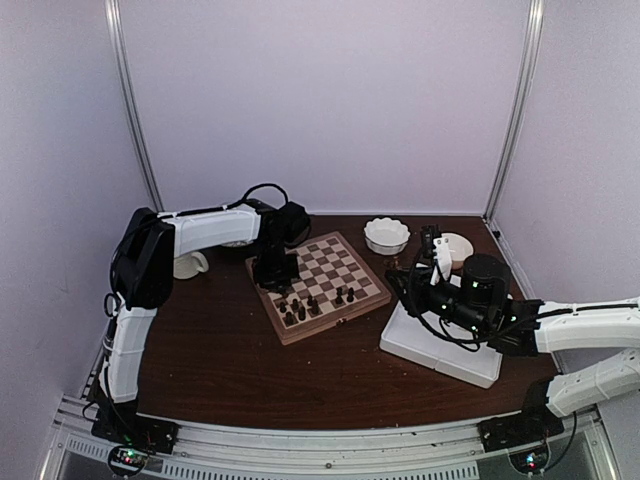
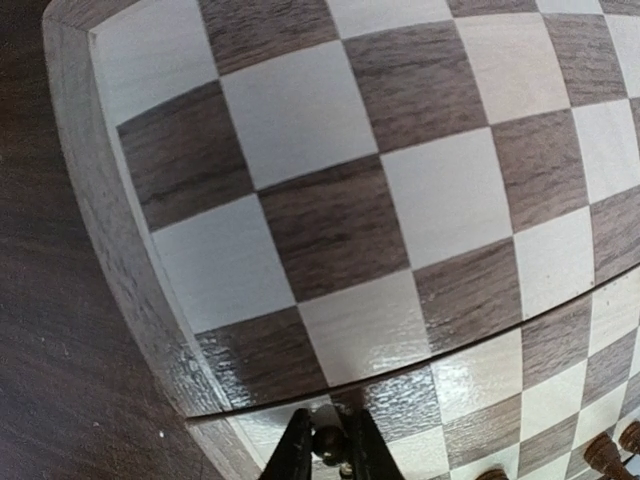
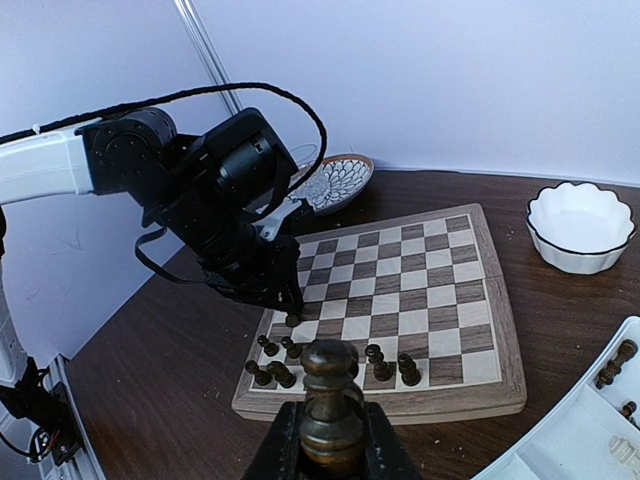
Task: Set up the chess pieces on the board
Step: Adjust the pawn on the chessboard.
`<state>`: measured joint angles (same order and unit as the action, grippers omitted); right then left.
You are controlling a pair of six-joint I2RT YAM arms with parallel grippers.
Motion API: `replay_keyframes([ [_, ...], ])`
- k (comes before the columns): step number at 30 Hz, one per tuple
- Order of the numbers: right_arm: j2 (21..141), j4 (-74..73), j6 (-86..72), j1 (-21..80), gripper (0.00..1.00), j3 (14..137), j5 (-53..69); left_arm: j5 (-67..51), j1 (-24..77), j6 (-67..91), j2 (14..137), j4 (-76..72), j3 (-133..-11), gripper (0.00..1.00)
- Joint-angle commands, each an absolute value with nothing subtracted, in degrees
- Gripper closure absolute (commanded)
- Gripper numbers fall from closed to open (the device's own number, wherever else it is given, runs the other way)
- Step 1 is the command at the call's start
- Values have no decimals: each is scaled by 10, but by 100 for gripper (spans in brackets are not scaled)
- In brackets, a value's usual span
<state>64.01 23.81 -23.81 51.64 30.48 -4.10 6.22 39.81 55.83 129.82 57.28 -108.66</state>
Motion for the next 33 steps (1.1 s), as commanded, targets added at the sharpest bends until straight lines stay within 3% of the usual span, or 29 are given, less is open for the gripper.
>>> replay_keyframes([
  [1, 629, 247, -239, 513, 95, 302, -49, 96, 398, 547, 1309, 597, -1097, 90],
  [17, 628, 247, -239, 513, 95, 301, -50, 158, 396, 457, 1270, 554, -1091, 86],
  [33, 628, 247, -238, 513, 96, 302, -49, 113, 396, 476, 1267, 552, -1083, 63],
])
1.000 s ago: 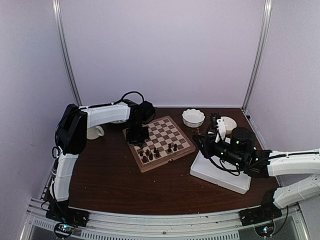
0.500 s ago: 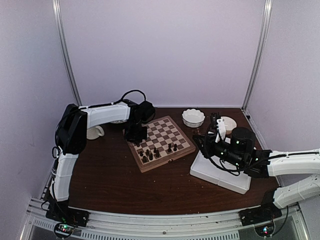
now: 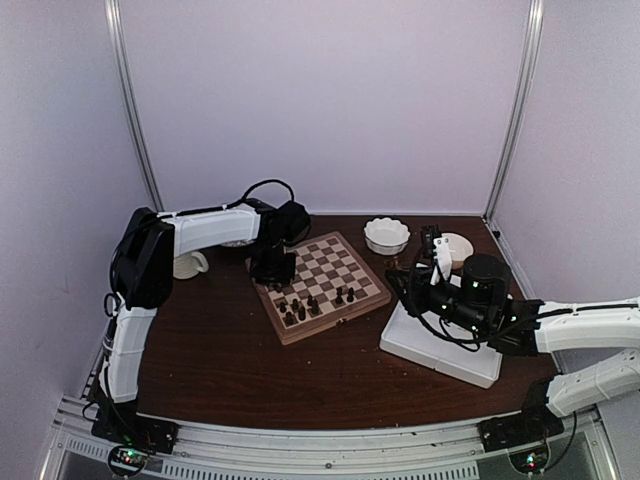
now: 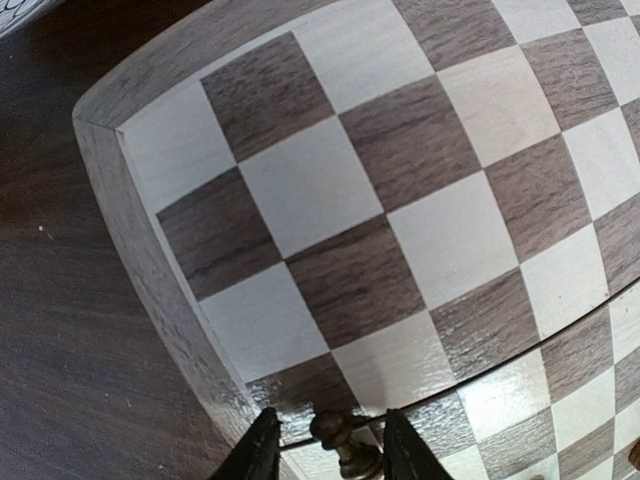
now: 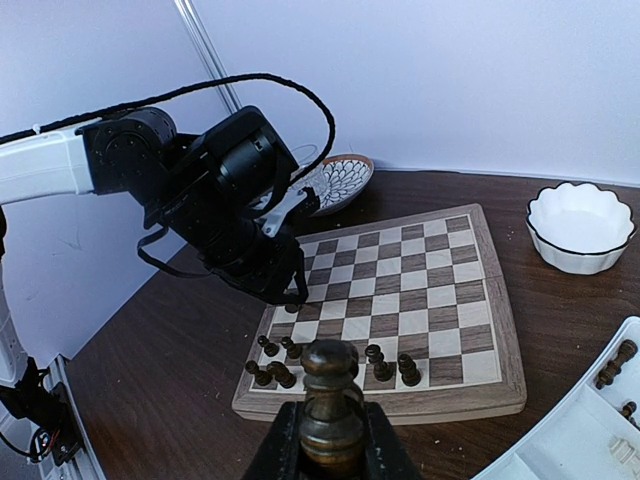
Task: Set up the chess pieces on the board
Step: Adjust the pawn on the chessboard, then place the chess pile in the storage box.
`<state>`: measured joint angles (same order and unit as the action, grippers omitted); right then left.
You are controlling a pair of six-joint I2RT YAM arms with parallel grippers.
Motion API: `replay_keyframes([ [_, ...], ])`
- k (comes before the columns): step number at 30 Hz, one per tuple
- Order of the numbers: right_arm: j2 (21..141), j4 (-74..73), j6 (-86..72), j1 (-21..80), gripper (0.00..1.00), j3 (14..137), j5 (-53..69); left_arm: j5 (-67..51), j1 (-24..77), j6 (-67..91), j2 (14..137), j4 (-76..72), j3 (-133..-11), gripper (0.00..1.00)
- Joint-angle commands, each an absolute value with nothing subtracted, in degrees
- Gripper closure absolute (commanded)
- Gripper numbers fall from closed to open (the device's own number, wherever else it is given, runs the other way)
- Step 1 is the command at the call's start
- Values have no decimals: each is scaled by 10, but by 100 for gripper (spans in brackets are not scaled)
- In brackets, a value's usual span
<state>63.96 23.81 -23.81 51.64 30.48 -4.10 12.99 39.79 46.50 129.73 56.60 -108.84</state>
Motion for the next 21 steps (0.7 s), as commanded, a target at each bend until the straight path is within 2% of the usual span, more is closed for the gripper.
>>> replay_keyframes([
  [1, 629, 247, -238, 513, 96, 302, -49, 111, 396, 479, 1267, 553, -1081, 63],
  [7, 627, 247, -240, 514, 96, 301, -49, 95, 396, 496, 1267, 553, -1076, 64],
  [13, 627, 247, -239, 513, 96, 301, -49, 93, 396, 517, 1270, 552, -1070, 71],
  [21, 625, 247, -239, 514, 96, 300, -49, 92, 396, 528, 1277, 555, -1063, 73],
])
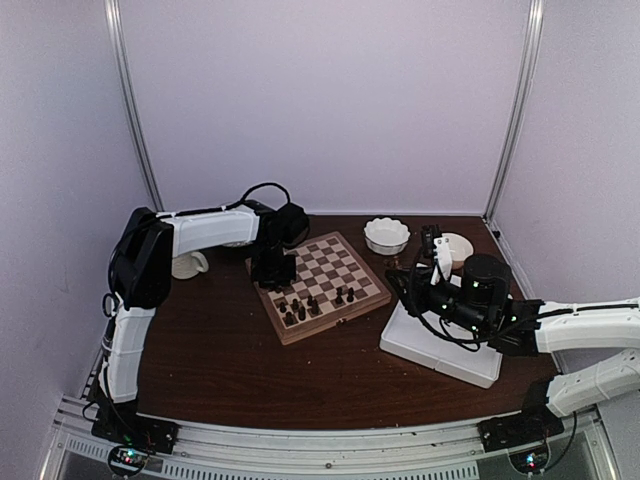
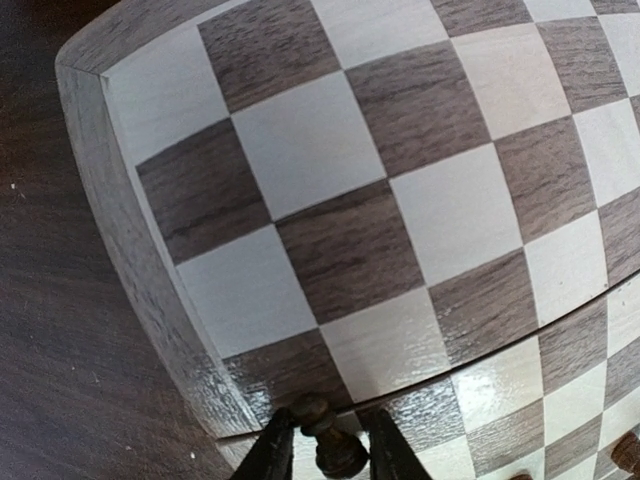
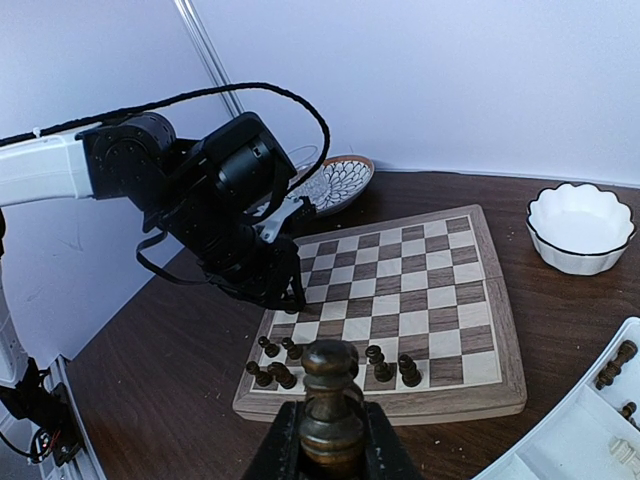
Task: Set up the chess pieces on the board
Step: Place the chess pile in the storage box.
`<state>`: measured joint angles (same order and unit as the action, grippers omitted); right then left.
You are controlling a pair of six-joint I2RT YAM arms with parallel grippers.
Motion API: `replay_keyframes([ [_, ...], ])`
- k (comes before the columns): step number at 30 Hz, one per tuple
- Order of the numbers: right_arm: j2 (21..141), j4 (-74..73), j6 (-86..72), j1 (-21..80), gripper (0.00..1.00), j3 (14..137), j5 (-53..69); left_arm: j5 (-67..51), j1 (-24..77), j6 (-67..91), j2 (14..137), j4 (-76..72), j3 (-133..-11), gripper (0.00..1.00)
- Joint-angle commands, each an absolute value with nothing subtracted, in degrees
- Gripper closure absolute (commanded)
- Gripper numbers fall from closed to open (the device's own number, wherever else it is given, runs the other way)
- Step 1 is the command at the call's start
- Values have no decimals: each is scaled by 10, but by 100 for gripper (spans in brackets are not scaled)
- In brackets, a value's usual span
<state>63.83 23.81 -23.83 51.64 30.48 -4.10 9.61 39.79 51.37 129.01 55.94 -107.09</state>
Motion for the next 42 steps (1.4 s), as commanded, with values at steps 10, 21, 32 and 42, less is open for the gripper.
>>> replay_keyframes([
  [10, 623, 247, -239, 513, 96, 300, -50, 92, 395, 519, 1277, 575, -1065, 85],
  [21, 640, 153, -267, 494, 100, 330, -114, 112, 396, 455, 1228, 498, -1011, 93],
  [32, 768, 60, -413, 260, 95, 346, -3, 122, 396, 428, 1181, 432, -953, 90],
  [42, 865, 15, -384, 184, 77, 399, 23, 108, 396, 407, 1156, 378, -915, 90],
])
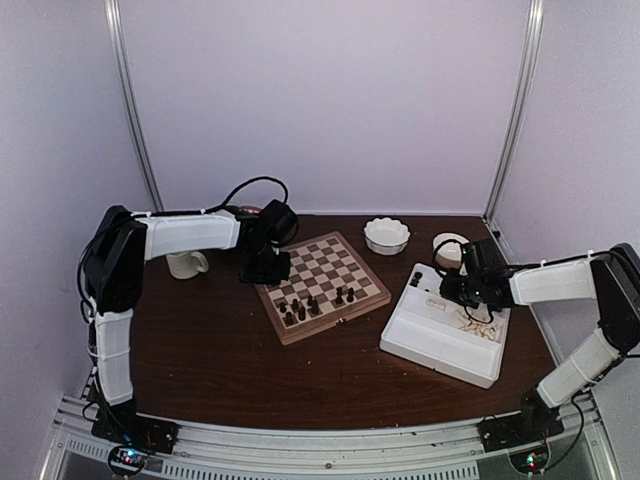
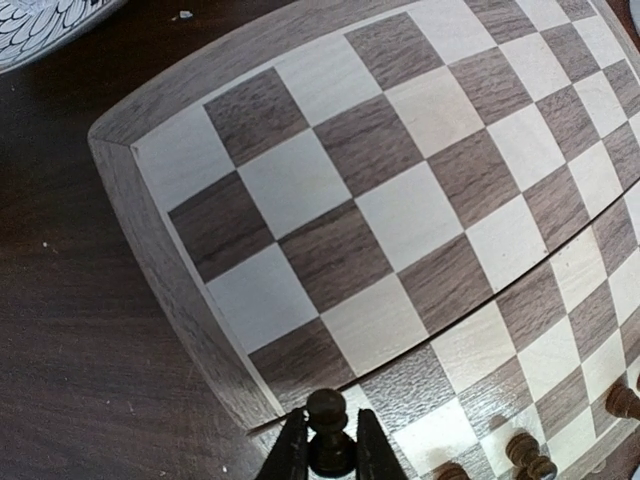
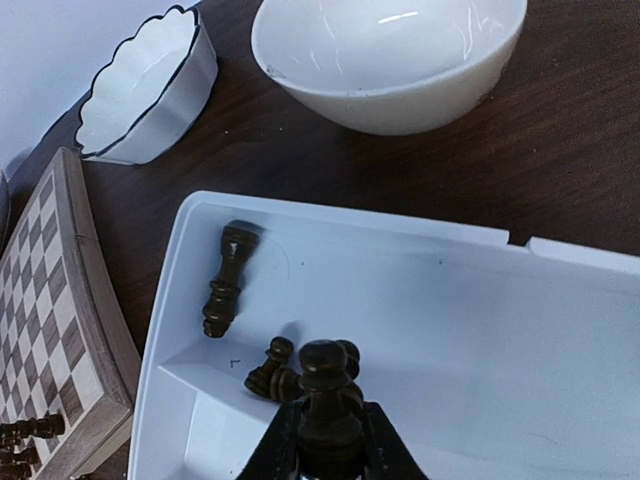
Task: Set up the chess pieces on the board
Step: Place the chess pile in the storage box, then pick up the pawn from the chessboard, then place the pawn on the chessboard.
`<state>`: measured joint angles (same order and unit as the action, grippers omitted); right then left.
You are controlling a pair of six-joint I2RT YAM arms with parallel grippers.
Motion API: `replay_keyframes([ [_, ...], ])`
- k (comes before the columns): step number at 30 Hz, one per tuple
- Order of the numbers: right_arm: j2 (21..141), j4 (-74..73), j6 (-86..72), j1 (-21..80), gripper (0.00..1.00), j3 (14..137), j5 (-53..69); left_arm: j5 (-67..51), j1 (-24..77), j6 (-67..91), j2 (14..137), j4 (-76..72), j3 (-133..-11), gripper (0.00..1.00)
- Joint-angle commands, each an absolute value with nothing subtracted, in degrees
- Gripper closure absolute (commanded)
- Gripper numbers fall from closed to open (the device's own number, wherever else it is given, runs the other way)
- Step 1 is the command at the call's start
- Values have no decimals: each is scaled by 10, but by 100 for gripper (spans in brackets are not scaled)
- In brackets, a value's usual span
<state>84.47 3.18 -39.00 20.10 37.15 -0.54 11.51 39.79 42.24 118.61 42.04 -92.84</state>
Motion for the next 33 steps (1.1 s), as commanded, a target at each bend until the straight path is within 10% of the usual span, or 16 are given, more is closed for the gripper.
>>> replay_keyframes([
  [1, 868, 17, -382, 182, 72, 401, 29, 105, 396, 405, 1153, 373, -912, 90],
  [9, 834, -13, -362, 177, 45, 413, 26, 102, 396, 392, 1145, 337, -896, 90],
  [33, 856, 62, -277, 321, 53, 509, 295, -55, 396, 89, 1035, -94, -652, 96],
])
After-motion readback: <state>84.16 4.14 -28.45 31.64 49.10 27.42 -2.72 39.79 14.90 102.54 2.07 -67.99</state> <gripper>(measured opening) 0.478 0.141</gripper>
